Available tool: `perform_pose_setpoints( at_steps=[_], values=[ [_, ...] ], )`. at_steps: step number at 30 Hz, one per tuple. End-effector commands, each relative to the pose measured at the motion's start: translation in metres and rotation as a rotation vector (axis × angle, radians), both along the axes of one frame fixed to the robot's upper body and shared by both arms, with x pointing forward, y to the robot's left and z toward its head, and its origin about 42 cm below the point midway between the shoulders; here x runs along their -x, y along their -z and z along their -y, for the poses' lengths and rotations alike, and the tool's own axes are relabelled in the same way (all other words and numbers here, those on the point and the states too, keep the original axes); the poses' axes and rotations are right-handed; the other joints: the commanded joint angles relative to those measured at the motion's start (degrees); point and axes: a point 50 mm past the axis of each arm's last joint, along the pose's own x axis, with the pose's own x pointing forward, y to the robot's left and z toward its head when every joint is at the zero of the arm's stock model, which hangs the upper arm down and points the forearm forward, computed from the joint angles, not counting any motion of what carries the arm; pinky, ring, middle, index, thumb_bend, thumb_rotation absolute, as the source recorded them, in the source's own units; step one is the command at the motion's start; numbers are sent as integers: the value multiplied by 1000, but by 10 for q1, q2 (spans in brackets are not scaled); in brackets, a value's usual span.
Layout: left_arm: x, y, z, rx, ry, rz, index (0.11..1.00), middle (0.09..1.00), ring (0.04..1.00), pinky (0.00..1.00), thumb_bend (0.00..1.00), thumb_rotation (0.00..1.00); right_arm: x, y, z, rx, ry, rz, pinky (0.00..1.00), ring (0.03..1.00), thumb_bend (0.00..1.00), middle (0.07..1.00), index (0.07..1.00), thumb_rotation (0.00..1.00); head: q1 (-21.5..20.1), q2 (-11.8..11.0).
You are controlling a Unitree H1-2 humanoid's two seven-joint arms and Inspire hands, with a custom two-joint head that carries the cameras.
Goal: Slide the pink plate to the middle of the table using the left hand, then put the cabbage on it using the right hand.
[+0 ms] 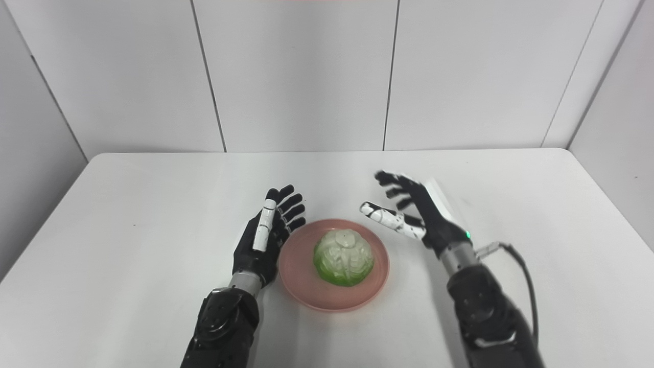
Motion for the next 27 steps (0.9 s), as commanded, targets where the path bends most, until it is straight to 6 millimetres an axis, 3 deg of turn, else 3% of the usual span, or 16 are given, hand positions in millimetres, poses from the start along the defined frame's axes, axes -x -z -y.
perform_pose_setpoints(
  at_steps=[1, 3, 8, 13, 22, 27],
  values=[
    [1, 8, -7, -29, -37, -20, 872, 899, 901, 893, 707, 818, -3, -12, -8, -151, 19, 104, 644, 747, 645, 800, 785, 864, 0, 0],
    [3, 10, -8, -48, -56, -18, 912, 934, 916, 892, 719, 829, 5, 3, -13, -250, 61, 59, 674, 755, 627, 818, 807, 929, 1, 0],
    [5, 13, -10, -103, -120, -10, 942, 957, 942, 942, 711, 861, 20, 26, -25, -477, 113, -22, 697, 773, 617, 827, 833, 955, 1, 1],
    [7, 15, -9, -128, -174, 9, 967, 992, 990, 997, 690, 899, 29, 41, -33, -511, 122, -56, 718, 786, 646, 834, 830, 979, 2, 4],
    [11, 21, 0, -134, -202, 5, 987, 1000, 1000, 1000, 684, 934, 30, 40, -33, -512, 107, -57, 686, 769, 695, 824, 814, 983, 2, 5],
    [10, 19, 0, -141, -199, -4, 983, 995, 998, 1000, 710, 933, 30, 42, -33, -498, 113, -49, 723, 776, 738, 817, 812, 998, 1, 5]
  ],
)
